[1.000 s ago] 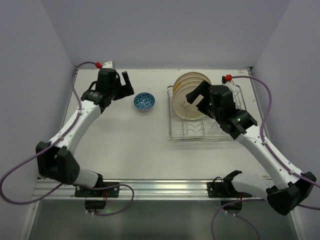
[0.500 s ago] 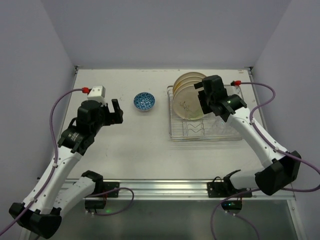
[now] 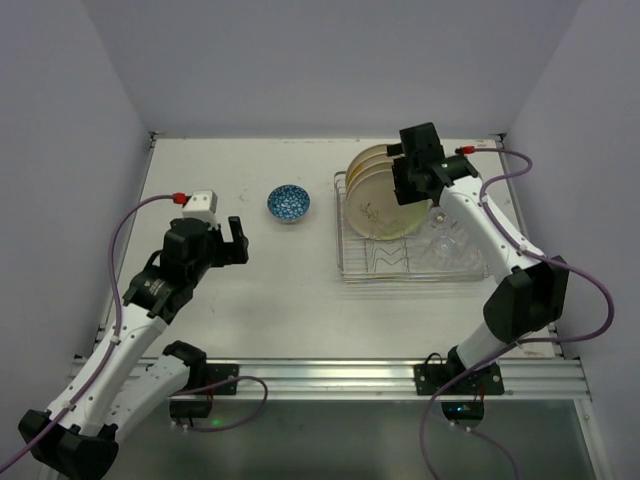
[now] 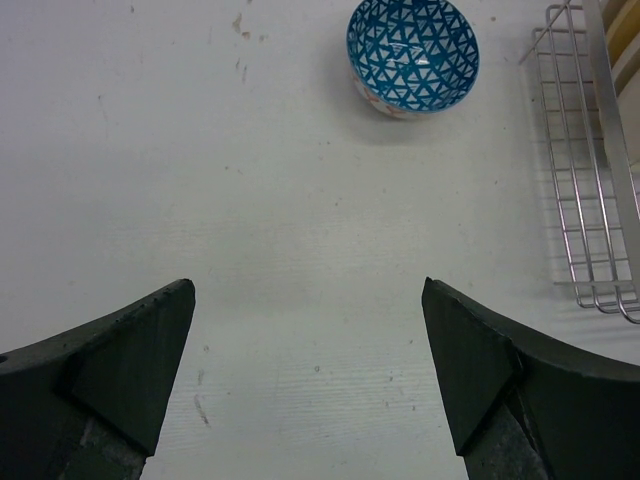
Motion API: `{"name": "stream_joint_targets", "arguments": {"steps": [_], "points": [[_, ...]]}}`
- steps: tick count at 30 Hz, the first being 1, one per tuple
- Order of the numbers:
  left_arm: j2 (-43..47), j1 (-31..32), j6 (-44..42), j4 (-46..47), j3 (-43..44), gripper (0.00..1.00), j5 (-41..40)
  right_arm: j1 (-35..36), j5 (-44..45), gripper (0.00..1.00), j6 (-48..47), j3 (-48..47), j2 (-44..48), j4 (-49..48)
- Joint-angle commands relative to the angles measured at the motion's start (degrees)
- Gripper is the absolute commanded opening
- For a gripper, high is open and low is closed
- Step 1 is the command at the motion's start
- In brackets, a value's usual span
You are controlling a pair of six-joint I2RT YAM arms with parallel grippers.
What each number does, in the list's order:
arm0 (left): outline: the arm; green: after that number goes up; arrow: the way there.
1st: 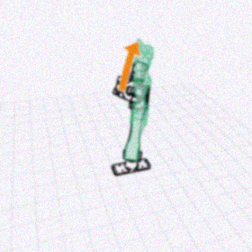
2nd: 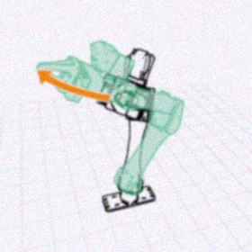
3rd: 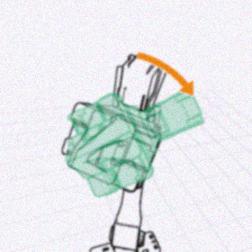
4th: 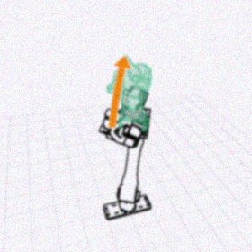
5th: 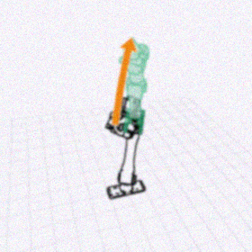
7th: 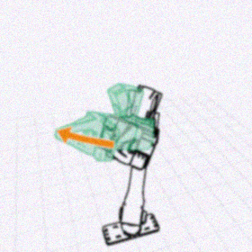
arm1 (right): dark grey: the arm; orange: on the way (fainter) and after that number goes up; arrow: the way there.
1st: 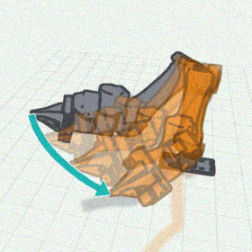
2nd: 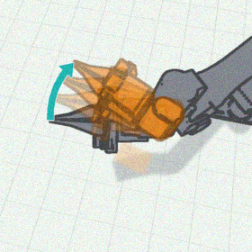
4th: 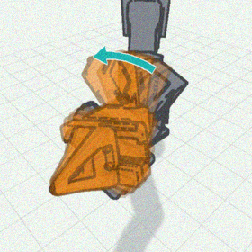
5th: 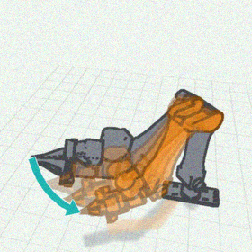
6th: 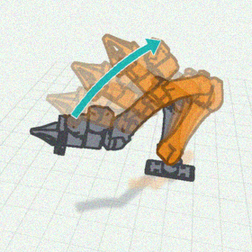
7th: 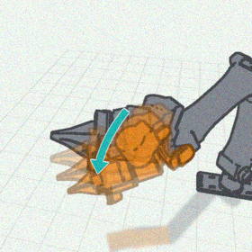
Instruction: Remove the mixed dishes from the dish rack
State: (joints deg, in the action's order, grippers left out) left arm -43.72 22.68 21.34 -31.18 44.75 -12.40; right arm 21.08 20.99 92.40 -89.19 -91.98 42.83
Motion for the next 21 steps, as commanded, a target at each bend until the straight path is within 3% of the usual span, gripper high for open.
{"name": "stream_joint_targets", "arguments": {"steps": [1,21], "points": [[-0.6,0.5,-1.0,2.2,0.0,1.00,-1.4,0.1,-1.1,0.85,4.4,-1.3,-0.7,3.5],[-0.5,1.0,-0.7,1.9,-0.1,1.00,-2.4,-0.5,-1.4,0.81,6.7,-3.1,-7.5,6.1]]}}
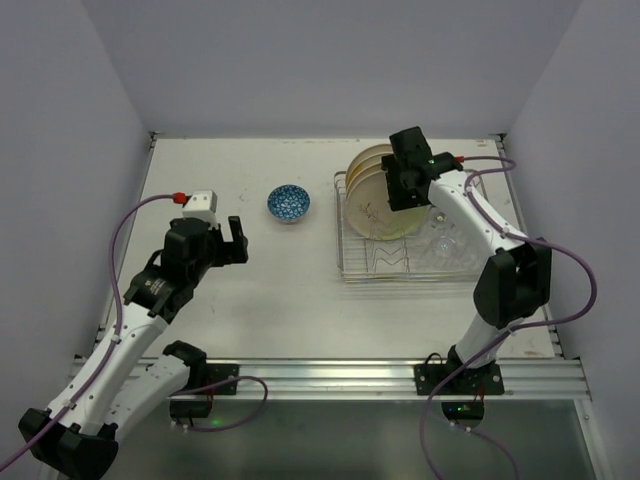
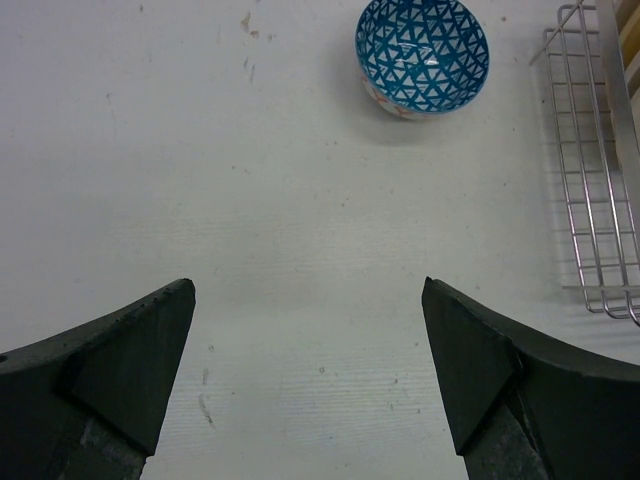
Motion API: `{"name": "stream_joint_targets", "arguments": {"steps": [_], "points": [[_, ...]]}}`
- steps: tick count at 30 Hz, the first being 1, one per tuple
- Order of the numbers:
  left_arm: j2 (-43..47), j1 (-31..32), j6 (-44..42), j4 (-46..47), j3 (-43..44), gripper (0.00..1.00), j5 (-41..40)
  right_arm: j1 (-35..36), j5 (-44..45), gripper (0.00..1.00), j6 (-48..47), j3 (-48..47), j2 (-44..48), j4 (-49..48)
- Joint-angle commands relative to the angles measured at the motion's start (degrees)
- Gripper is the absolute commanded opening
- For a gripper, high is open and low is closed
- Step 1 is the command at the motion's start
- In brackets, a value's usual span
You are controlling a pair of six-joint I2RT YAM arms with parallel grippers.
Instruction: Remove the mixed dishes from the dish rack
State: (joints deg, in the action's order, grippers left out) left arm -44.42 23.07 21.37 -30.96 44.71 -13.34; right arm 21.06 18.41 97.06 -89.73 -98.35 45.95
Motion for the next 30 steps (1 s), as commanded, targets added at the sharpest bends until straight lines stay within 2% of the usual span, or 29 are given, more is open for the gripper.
{"name": "stream_joint_targets", "arguments": {"steps": [1,16,18,23,25,30], "points": [[0.2,0.6,-0.6,1.7,-0.1,1.00,-1.5,-0.8,1.2,0.80,3.0,-2.9,-1.8,4.0],[-0.1,0.6,-0.3,0.9,0.1,1.00,-3.3,-0.8,-1.5,0.75,7.4,-8.1,-1.7,15.9],[-0.1,0.6,-0.2,0.8,0.2,1.00,-3.4,-0.9,-1.2,0.71,7.7,-7.3,-0.4,16.3],[0.5,0.6,0.0,0.7,0.2,1.00,-3.8,-0.9,-0.1,0.68,8.1,-5.6,1.0,16.4],[0.8,0.6,0.0,0.7,0.2,1.00,-3.9,-1.0,-0.1,0.58,8.1,-5.5,0.8,16.4],[0.6,0.7,0.0,0.6,0.2,1.00,-3.9,-1.1,-1.5,0.56,8.3,-5.2,0.0,16.4]]}}
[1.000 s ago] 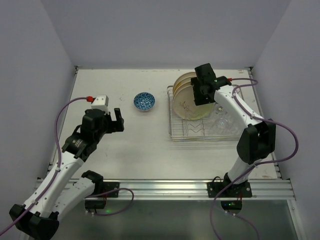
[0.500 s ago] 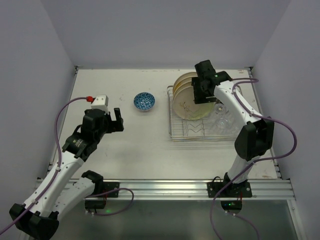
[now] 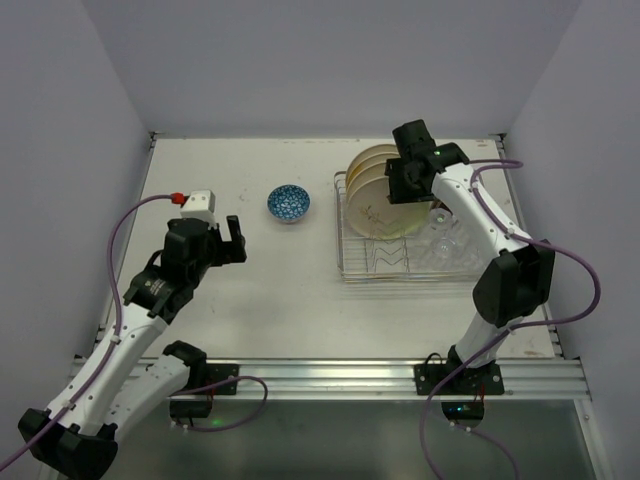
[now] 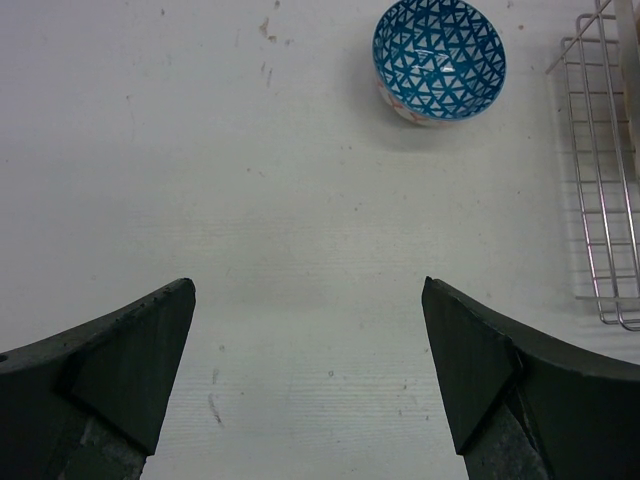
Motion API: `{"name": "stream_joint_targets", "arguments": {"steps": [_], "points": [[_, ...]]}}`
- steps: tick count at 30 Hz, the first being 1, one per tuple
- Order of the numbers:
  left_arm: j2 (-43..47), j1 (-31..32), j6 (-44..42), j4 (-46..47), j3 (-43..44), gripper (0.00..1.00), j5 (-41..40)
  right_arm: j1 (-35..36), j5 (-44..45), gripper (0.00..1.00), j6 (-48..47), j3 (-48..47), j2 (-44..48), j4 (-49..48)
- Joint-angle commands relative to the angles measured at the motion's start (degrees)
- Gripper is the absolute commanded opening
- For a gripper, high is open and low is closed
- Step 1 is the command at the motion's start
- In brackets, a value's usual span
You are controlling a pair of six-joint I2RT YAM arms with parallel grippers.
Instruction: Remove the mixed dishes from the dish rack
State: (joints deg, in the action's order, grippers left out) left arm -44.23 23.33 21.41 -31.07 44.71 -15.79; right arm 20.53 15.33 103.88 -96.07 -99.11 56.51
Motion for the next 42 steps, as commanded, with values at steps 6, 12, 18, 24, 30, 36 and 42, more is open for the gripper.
{"name": "stream_joint_targets", "arguments": {"steps": [6,12,18,24,30,36,42], "points": [[0.5,0.4,-0.1,0.7,0.2,1.00,-1.5,-0.6,1.2,0.50,1.6,2.4,0.4,5.1],[0.5,0.5,0.0,0.7,0.2,1.00,-1.6,-0.6,-0.2,0.51,1.5,3.7,0.1,5.0],[0.8,0.5,0.1,0.6,0.1,1.00,-1.8,-0.6,-0.7,0.46,1.8,4.8,1.0,5.1],[0.6,0.5,0.2,0.5,0.2,1.00,-1.9,-0.5,-2.0,0.47,1.2,5.3,1.6,5.1],[0.8,0.5,0.2,0.3,0.3,1.00,-2.0,-0.5,-2.0,0.50,1.4,5.5,2.9,7.7],[1.7,0.5,0.5,0.2,0.3,1.00,-2.7,-0.5,-1.9,0.50,2.1,5.1,4.0,10.6],[2.3,0.5,0.6,0.0,0.4,1.00,-3.1,-0.6,0.1,0.49,1.7,3.6,1.8,12.2]]}}
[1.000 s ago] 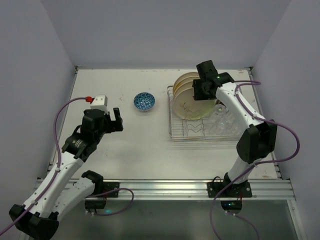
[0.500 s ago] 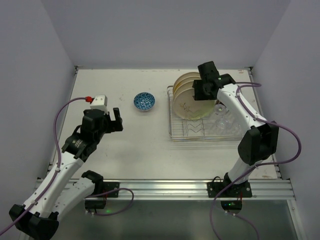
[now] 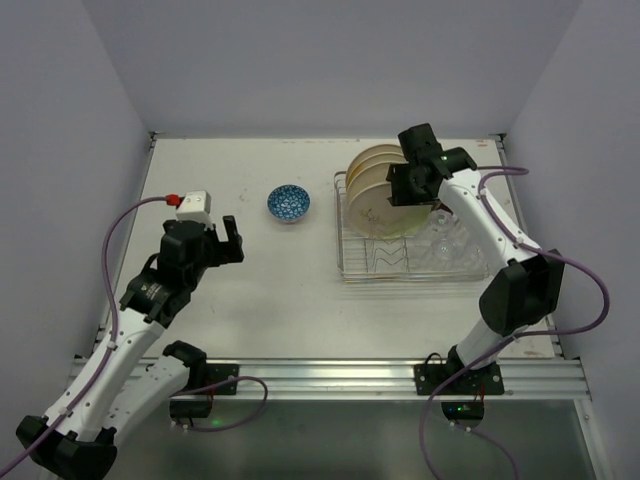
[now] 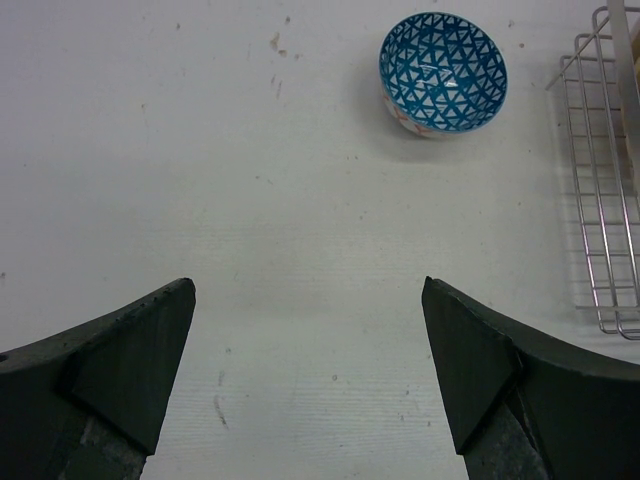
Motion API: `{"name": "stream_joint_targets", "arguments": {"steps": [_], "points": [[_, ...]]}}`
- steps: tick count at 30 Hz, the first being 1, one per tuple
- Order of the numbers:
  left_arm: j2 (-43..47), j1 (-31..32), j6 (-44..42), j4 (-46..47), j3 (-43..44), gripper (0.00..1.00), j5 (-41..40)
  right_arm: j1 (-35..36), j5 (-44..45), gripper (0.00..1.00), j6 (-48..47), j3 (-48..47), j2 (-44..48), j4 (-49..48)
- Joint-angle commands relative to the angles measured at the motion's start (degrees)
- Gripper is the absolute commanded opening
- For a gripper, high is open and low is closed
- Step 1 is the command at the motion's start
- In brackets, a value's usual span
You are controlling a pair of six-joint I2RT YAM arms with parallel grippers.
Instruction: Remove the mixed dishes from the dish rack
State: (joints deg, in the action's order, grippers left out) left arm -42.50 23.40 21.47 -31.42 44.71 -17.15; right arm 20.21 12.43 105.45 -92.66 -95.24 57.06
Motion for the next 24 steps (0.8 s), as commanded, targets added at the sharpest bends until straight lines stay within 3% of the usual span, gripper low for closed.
{"name": "stream_joint_targets", "arguments": {"steps": [1,11,14,24], "points": [[0.7,0.4,0.6,0.4,0.3,1.00,-1.9,-0.3,3.1,0.49,0.1,-0.9,-2.7,12.3],[0.8,0.4,0.7,0.3,0.4,1.00,-2.0,-0.3,2.4,0.49,-1.1,-3.0,-7.5,12.6],[0.9,0.4,0.7,0.3,0.3,1.00,-2.0,-0.3,2.6,0.42,-1.1,-2.7,-7.3,12.7],[1.1,0.4,0.8,0.2,0.4,1.00,-2.1,-0.3,1.5,0.47,-3.0,0.0,-5.0,10.4]]}}
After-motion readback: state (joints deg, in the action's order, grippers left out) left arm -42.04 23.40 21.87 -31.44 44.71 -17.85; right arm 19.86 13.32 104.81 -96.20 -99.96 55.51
